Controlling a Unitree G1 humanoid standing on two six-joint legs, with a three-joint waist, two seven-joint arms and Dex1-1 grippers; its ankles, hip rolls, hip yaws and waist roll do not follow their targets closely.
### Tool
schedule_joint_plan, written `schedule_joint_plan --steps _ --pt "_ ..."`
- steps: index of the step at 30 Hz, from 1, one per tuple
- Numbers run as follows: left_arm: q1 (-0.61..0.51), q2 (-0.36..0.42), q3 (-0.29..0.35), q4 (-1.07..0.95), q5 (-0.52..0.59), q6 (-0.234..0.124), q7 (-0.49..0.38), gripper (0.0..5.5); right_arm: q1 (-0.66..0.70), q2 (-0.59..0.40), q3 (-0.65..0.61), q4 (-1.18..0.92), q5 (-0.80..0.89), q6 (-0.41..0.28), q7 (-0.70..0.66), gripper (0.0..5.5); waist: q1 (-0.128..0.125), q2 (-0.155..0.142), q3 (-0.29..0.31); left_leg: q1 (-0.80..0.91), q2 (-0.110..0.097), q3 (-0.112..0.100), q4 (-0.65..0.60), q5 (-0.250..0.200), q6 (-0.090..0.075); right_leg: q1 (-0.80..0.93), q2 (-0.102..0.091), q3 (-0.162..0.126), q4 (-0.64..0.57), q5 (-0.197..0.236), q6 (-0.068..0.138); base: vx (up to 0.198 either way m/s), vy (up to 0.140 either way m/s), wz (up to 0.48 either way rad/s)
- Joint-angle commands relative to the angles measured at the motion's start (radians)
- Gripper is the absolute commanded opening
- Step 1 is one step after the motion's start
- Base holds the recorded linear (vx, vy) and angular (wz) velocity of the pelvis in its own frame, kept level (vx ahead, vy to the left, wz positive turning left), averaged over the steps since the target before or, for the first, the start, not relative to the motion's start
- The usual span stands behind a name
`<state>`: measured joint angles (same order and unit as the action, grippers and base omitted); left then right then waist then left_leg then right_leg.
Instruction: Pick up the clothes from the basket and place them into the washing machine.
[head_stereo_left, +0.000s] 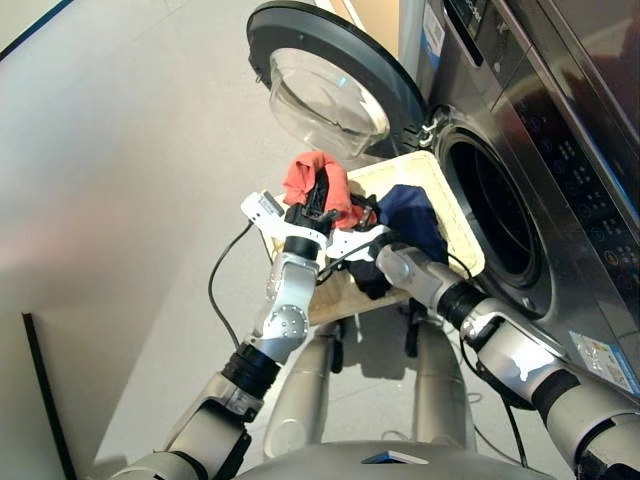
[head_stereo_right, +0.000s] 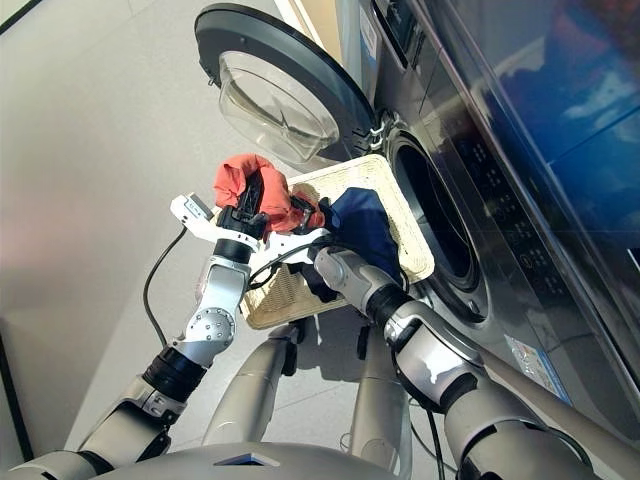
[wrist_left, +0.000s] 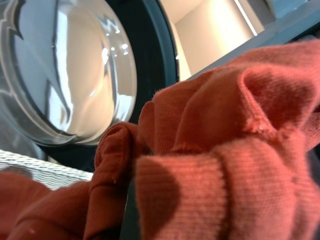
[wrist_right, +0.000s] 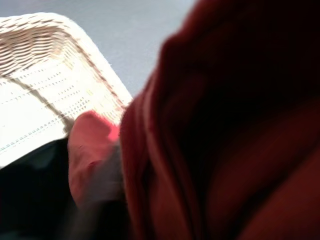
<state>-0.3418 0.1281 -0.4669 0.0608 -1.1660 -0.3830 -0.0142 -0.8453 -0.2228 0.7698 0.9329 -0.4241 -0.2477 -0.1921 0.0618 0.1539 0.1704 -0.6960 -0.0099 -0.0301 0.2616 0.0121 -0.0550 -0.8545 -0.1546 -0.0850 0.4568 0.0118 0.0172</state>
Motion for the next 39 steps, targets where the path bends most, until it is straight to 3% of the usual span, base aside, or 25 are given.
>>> schedule_joint_plan --steps 1,2,3,4,9,12,15,23,29,30,35,39 --pt "-0.016 0.021 0.014 -0.105 0.007 -0.029 -0.027 0.0 -0.085 0.051 -0.065 -0.038 0.049 -0.031 -0.051 0.0 0.01 0.022 -0.015 -0.069 -0.023 0.014 0.006 0.048 0.031 0.024 -0.002 -0.005 -0.15 0.127 0.072 0.0 0.0 0.0" --pt "-0.016 0.02 0.014 -0.105 0.007 -0.029 -0.027 0.0 -0.085 0.051 -0.065 -0.038 0.049 -0.031 -0.051 0.0 0.01 0.022 -0.015 -0.069 -0.023 0.014 0.006 0.048 0.031 0.024 -0.002 -0.005 -0.15 0.127 0.072 0.0 0.0 0.0" --pt "-0.007 0.015 0.037 -0.088 0.013 -0.036 -0.014 0.86 -0.054 0.038 -0.084 -0.074 0.062 -0.034 -0.066 0.0 0.005 0.017 -0.01 -0.07 -0.023 0.013 0.009 0.046 0.032 0.021 -0.001 -0.005 -0.146 0.127 0.071 0.0 0.0 0.0" --pt "-0.003 0.009 0.056 -0.073 0.019 -0.044 -0.002 5.5 -0.035 0.028 -0.095 -0.094 0.068 -0.035 -0.077 0.0 0.001 0.013 -0.007 -0.072 -0.022 0.013 0.012 0.044 0.032 0.019 0.0 -0.004 -0.146 0.127 0.071 0.0 0.0 0.0" --pt "-0.01 -0.013 0.157 0.073 0.049 -0.082 0.061 5.5 0.02 -0.021 -0.182 -0.157 0.142 -0.041 -0.119 0.0 -0.017 -0.011 0.003 -0.093 -0.02 0.016 0.033 0.037 0.034 0.004 0.001 -0.004 -0.134 0.125 0.068 0.0 0.0 0.0" --pt "-0.032 -0.011 0.262 0.189 0.123 -0.116 0.148 5.5 0.097 -0.053 -0.253 -0.203 0.197 -0.047 -0.152 0.0 -0.037 -0.028 0.01 -0.107 -0.018 0.013 0.044 0.03 0.034 -0.009 0.002 -0.003 -0.124 0.121 0.066 0.0 0.0 0.0" --pt "-0.044 -0.006 0.32 0.281 0.206 -0.133 0.212 5.5 0.139 -0.061 -0.324 -0.2 0.242 -0.05 -0.203 0.0 -0.055 -0.042 0.015 -0.133 -0.017 0.011 0.063 0.026 0.035 -0.031 0.004 -0.002 -0.114 0.121 0.064 0.0 0.0 0.0" --pt "-0.028 -0.012 0.354 0.394 0.301 -0.119 0.275 5.5 0.106 -0.063 -0.491 -0.083 0.31 -0.005 -0.406 0.0 -0.062 -0.052 0.026 -0.225 -0.021 0.002 0.098 0.025 0.04 -0.122 0.01 -0.002 -0.079 0.124 0.059 0.0 0.0 0.0" --pt "-0.011 0.011 0.335 0.378 0.323 -0.13 0.291 5.5 -0.059 -0.134 -0.582 0.074 0.378 0.022 -0.541 0.0 -0.034 -0.034 0.046 -0.349 -0.031 -0.005 0.162 0.026 0.045 -0.247 0.004 -0.002 0.0 0.118 0.058 0.009 0.001 0.009" --pt "-0.001 0.024 0.332 0.368 0.321 -0.133 0.293 5.5 -0.107 -0.166 -0.604 0.125 0.414 0.028 -0.562 0.0 -0.02 -0.026 0.045 -0.358 -0.032 -0.015 0.181 -0.005 0.04 -0.263 0.01 0.003 0.033 0.088 0.066 0.057 0.015 0.051" --pt "0.083 0.076 0.273 0.292 0.283 -0.123 0.265 5.5 -0.338 -0.309 -0.628 0.358 0.632 0.03 -0.582 0.0 0.033 -0.001 0.061 -0.48 -0.038 -0.013 0.289 -0.015 0.037 -0.39 0.006 0.014 0.151 0.073 0.067 0.012 0.003 0.009" --pt "0.103 0.096 0.258 0.284 0.282 -0.113 0.258 5.5 -0.405 -0.42 -0.636 0.414 0.713 0.026 -0.6 0.0 0.043 0.011 0.074 -0.537 -0.046 -0.009 0.347 -0.027 0.036 -0.454 0.002 0.024 0.217 0.062 0.07 0.0 0.0 0.0"
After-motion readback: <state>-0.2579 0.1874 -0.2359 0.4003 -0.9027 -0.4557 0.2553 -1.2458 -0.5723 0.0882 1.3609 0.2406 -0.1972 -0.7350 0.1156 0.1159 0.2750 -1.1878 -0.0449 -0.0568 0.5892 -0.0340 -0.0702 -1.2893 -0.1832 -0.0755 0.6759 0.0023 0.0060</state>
